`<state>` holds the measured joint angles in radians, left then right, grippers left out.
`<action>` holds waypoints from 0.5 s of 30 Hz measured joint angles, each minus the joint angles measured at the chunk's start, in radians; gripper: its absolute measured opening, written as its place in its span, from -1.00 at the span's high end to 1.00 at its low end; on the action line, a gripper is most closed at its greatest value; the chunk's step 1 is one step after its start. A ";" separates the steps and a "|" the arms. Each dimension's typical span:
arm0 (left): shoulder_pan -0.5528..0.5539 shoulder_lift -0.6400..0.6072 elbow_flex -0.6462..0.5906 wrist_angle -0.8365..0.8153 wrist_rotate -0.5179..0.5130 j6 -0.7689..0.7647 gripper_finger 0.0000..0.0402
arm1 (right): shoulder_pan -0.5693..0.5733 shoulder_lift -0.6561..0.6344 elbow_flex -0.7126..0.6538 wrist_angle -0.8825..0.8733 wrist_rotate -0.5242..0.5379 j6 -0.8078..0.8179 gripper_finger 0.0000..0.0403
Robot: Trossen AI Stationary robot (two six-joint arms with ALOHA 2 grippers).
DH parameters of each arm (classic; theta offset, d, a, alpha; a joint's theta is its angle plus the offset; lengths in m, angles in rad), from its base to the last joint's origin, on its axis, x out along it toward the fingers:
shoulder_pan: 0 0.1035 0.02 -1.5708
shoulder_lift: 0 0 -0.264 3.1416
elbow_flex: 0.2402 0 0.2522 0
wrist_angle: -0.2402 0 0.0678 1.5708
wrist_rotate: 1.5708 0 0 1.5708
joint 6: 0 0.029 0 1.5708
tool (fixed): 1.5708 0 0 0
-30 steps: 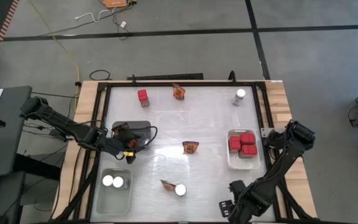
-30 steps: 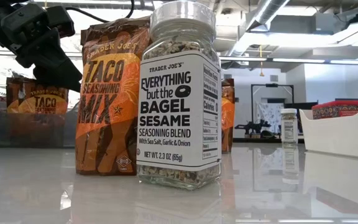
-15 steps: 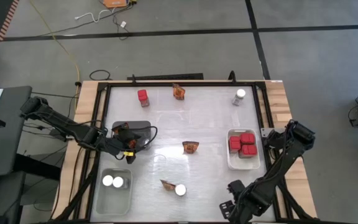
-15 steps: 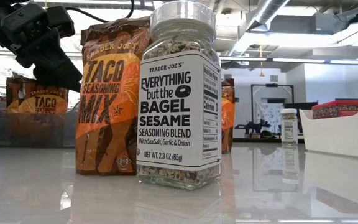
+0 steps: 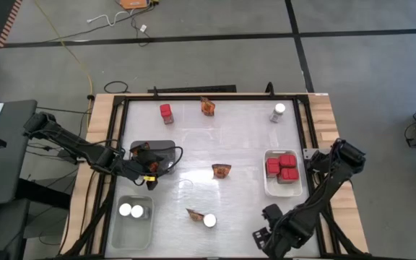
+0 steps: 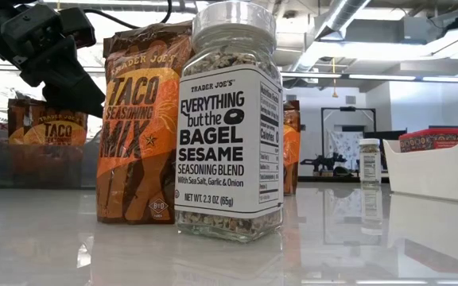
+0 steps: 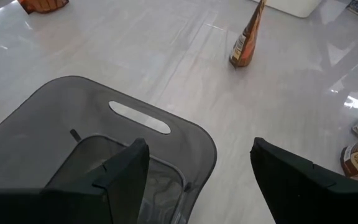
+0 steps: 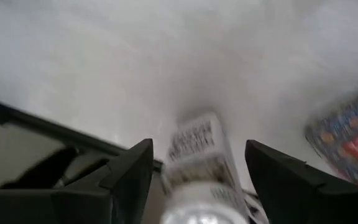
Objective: Sort spices by type
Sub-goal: Put the white spice bottle into the gray bin
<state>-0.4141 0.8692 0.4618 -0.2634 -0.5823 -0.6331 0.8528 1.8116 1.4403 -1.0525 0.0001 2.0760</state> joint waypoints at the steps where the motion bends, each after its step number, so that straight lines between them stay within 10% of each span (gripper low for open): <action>1: 0.000 0.000 0.000 0.000 0.000 0.000 -0.34 | -0.005 -0.003 0.000 -0.007 0.007 0.000 -0.39; 15: 0.000 0.000 0.000 0.000 0.000 0.000 -0.34 | -0.033 -0.112 0.000 -0.154 0.080 -0.069 -0.39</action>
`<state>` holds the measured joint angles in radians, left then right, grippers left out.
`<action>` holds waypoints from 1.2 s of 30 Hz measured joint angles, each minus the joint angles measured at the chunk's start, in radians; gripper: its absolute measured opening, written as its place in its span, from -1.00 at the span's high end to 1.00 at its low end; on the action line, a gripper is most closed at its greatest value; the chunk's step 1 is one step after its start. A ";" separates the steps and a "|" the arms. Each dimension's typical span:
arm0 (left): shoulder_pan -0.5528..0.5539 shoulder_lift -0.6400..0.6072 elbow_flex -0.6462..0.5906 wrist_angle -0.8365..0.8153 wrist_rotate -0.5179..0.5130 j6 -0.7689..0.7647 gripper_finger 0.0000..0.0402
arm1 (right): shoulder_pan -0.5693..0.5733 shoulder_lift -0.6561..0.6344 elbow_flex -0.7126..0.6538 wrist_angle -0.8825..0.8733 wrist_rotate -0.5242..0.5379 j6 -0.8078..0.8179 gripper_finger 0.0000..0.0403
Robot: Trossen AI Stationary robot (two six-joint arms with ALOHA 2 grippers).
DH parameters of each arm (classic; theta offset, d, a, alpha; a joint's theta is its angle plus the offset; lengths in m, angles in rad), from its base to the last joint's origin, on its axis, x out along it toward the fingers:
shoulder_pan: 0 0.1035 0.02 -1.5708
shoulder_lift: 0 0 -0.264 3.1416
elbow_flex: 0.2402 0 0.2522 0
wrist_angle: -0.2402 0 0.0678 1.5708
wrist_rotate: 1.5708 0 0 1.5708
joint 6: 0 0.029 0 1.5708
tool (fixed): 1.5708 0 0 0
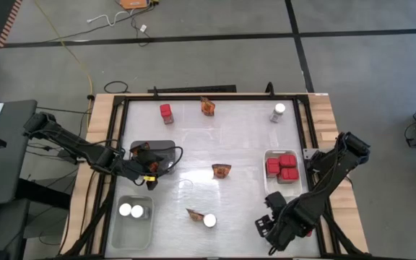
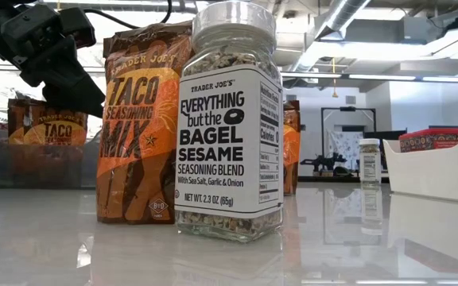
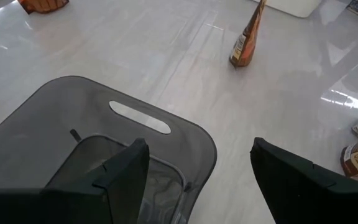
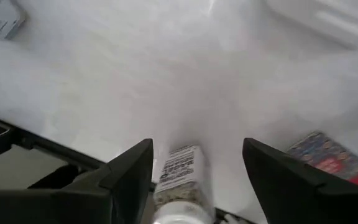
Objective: Sort spices by type
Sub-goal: Put the white spice bottle into the gray bin
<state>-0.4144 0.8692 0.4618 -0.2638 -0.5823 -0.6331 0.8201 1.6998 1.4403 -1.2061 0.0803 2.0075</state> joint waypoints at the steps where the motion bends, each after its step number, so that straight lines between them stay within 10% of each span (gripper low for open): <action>1: 0.000 0.000 0.000 0.000 0.000 0.000 -0.34 | -0.004 -0.005 0.000 -0.012 0.002 -0.002 -0.40; 15: 0.000 0.000 0.000 0.000 -0.010 0.000 -0.34 | -0.025 -0.028 0.000 -0.083 0.053 0.023 -0.96; 36: 0.000 0.000 0.000 0.000 -0.010 -0.026 -0.34 | 0.115 -0.027 0.000 0.036 -0.056 0.493 -0.81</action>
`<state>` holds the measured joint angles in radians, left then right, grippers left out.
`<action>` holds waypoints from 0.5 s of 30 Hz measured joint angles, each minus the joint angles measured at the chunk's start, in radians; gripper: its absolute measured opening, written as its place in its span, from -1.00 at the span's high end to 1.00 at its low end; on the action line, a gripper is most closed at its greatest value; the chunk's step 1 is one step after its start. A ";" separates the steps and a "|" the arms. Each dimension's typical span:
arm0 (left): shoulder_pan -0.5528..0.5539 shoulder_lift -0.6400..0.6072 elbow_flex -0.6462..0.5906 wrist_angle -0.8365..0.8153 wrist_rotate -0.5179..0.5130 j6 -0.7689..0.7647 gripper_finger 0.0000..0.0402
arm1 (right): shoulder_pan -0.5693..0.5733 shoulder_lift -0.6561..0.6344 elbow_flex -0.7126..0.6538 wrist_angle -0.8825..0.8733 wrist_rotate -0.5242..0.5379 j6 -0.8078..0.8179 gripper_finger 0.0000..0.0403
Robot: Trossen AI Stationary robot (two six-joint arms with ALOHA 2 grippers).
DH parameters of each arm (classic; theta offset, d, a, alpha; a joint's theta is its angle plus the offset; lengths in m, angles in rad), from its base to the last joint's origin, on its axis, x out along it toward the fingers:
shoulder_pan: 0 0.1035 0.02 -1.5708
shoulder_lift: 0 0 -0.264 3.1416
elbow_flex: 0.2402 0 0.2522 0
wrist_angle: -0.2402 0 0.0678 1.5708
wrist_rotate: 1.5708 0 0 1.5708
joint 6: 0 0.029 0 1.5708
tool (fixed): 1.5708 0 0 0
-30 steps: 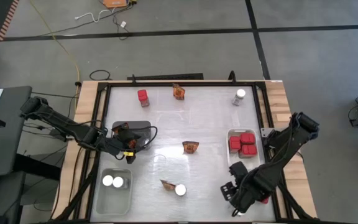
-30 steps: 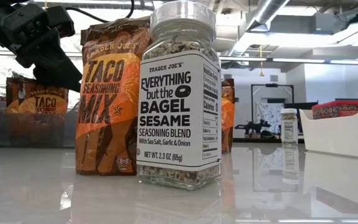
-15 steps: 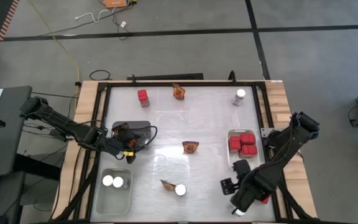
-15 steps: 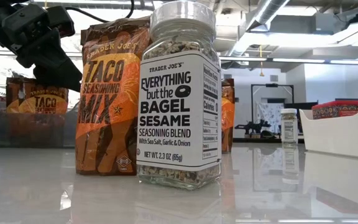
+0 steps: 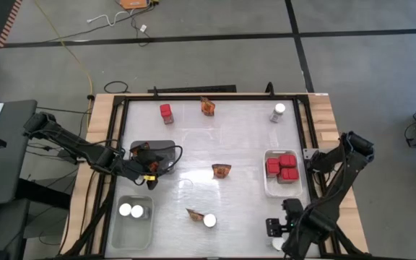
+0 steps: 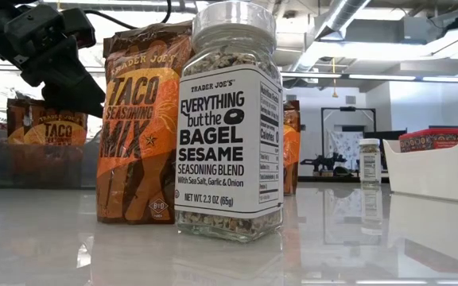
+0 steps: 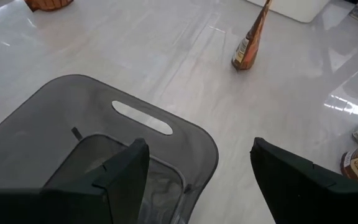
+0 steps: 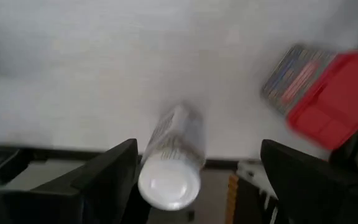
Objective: Sort spices by type
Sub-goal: Put the white spice bottle into the gray bin
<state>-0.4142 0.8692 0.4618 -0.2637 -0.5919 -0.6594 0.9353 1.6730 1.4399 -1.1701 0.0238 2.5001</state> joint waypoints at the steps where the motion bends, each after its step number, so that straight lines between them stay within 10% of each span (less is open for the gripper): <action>1: 0.000 0.000 0.000 0.000 0.000 0.000 -0.34 | 0.003 0.000 0.000 0.015 0.000 0.008 -0.81; 15: 0.000 0.000 0.000 -0.001 0.002 -0.019 -0.34 | 0.013 0.116 0.001 0.209 -0.049 0.059 -0.81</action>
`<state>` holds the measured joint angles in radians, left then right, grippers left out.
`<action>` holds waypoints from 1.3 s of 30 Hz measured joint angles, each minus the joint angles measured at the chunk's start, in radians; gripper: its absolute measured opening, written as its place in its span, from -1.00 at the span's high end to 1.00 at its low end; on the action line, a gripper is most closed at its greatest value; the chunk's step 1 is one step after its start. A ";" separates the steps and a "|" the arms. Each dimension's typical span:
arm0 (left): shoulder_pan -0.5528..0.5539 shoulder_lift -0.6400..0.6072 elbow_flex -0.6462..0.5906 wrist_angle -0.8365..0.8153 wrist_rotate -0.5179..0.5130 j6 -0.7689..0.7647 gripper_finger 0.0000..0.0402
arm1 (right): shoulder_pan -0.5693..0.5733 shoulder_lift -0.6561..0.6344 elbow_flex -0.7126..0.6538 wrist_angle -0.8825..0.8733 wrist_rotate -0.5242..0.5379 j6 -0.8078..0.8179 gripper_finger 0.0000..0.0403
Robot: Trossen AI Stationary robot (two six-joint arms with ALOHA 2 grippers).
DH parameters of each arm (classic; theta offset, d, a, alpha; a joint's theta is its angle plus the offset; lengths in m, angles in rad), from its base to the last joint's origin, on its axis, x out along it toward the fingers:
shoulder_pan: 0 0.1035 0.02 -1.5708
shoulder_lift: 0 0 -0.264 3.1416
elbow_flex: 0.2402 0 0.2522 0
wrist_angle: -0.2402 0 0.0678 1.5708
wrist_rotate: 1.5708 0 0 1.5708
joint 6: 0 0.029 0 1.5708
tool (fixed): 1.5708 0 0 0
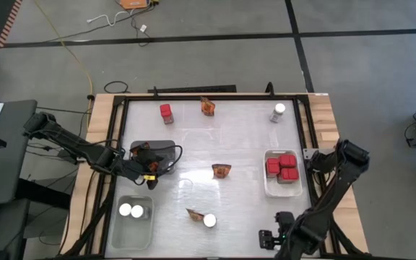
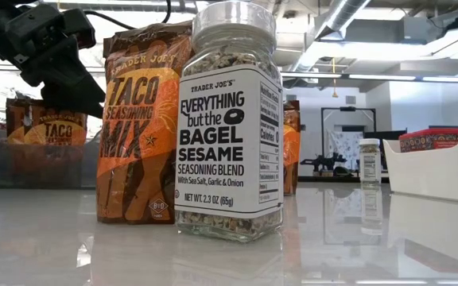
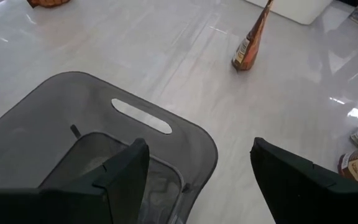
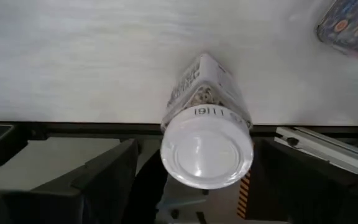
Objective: Sort spices by type
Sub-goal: Put the white spice bottle into the gray bin
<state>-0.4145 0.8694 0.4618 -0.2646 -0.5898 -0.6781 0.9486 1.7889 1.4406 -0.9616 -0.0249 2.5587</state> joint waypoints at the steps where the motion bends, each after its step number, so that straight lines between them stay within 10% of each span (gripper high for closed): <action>1: 0.000 0.000 0.000 0.000 0.000 0.000 -0.34 | 0.001 0.003 0.000 0.008 0.000 0.000 -0.81; 39: 0.000 0.000 0.000 0.001 0.000 0.004 -0.34 | -0.035 0.129 0.002 -0.037 -0.003 -0.043 -0.38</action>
<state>-0.4143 0.8692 0.4614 -0.2638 -0.5900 -0.6739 0.9134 1.9182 1.4425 -0.9981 -0.0280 2.5160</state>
